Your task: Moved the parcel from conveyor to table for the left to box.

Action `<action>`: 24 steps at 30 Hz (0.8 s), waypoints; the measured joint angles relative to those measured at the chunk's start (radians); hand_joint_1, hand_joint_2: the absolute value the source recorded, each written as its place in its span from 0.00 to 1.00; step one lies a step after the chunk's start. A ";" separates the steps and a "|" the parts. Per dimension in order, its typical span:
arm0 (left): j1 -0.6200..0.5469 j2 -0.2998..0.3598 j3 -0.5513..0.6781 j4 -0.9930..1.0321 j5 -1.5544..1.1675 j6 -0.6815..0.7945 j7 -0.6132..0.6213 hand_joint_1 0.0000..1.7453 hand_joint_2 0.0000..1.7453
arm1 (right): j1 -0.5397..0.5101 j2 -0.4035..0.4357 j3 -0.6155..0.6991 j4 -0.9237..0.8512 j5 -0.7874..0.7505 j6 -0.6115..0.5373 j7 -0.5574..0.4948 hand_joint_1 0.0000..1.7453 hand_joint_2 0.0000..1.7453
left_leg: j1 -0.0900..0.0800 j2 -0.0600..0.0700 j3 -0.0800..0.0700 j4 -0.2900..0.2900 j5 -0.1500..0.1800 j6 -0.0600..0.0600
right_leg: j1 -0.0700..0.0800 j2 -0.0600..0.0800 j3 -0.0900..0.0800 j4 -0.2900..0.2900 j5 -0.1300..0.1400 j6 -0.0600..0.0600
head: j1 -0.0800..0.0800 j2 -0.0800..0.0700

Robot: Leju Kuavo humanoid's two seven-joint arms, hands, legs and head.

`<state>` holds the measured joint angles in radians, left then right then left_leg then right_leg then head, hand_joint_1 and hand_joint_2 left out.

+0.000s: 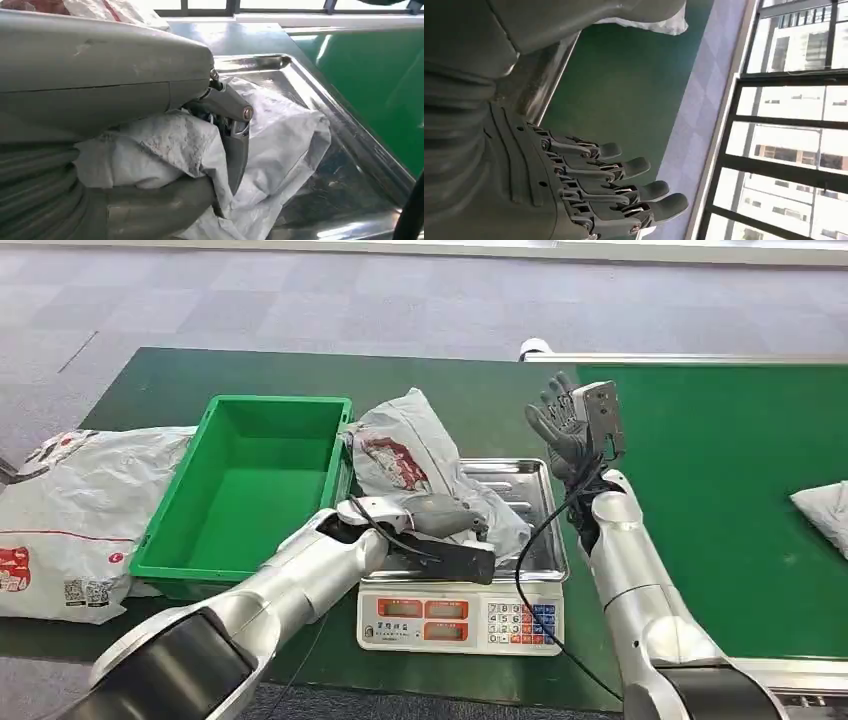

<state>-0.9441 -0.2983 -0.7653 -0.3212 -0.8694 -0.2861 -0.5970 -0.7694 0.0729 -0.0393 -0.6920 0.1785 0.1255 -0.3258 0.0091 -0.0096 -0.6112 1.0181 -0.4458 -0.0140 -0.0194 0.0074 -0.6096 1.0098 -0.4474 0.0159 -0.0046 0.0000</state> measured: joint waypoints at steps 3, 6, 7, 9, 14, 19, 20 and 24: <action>0.000 0.002 -0.008 0.001 0.002 0.001 0.002 1.00 1.00 | -0.004 0.000 0.002 0.006 -0.003 0.002 -0.001 0.00 1.00 | 0.000 0.000 0.000 0.000 0.000 0.000 | 0.000 0.000 0.000 0.000 0.000 0.000 | 0.000 0.000; 0.000 0.004 -0.009 0.001 0.002 0.013 0.011 1.00 1.00 | -0.004 0.000 0.003 0.011 -0.013 0.006 -0.003 0.00 1.00 | 0.000 0.000 0.000 0.000 0.000 0.000 | 0.000 0.000 0.000 0.000 0.000 0.000 | 0.000 0.000; 0.000 0.005 -0.009 0.001 0.002 0.017 0.013 1.00 1.00 | -0.005 0.000 0.004 0.014 -0.016 0.008 -0.004 0.00 1.00 | 0.000 0.000 0.000 0.000 0.000 0.000 | 0.000 0.000 0.000 0.000 0.000 0.000 | 0.000 0.000; -0.001 0.005 -0.009 0.001 0.002 0.029 0.016 1.00 1.00 | -0.005 0.000 0.005 0.019 -0.027 0.010 -0.009 0.00 1.00 | 0.000 0.000 0.000 0.000 0.000 0.000 | 0.000 0.000 0.000 0.000 0.000 0.000 | 0.000 0.000; -0.008 0.005 -0.009 -0.010 -0.008 0.105 0.026 1.00 1.00 | -0.002 -0.002 0.005 0.025 -0.060 -0.002 -0.018 0.00 1.00 | 0.000 0.000 0.000 0.000 0.000 0.000 | 0.000 0.000 0.000 0.000 0.000 0.000 | 0.000 0.000; -0.052 0.007 -0.036 -0.038 -0.102 0.289 0.089 1.00 1.00 | 0.024 -0.012 0.006 0.022 -0.080 -0.012 -0.022 0.00 1.00 | 0.000 0.000 0.000 0.000 0.000 0.000 | 0.000 0.000 0.000 0.000 0.000 0.000 | 0.000 0.000; -0.061 0.008 -0.047 -0.046 -0.137 0.333 0.112 1.00 1.00 | 0.029 -0.013 0.006 0.021 -0.082 -0.012 -0.023 0.00 1.00 | 0.000 0.000 0.000 0.000 0.000 0.000 | 0.000 0.000 0.000 0.000 0.000 0.000 | 0.000 0.000; -0.094 0.030 -0.110 -0.093 -0.276 0.489 0.217 1.00 1.00 | 0.041 -0.021 0.019 0.023 -0.090 -0.016 -0.034 0.00 1.00 | 0.000 0.000 0.000 0.000 0.000 0.000 | 0.000 0.000 0.000 0.000 0.000 0.000 | 0.000 0.000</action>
<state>-1.0382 -0.2679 -0.8755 -0.4140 -1.1457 0.2027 -0.3803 -0.7287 0.0515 -0.0198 -0.6691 0.0881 0.1095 -0.3601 0.0091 -0.0094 -0.6110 1.0185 -0.4457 -0.0140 -0.0197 0.0076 -0.6098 1.0098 -0.4473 0.0160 -0.0046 0.0000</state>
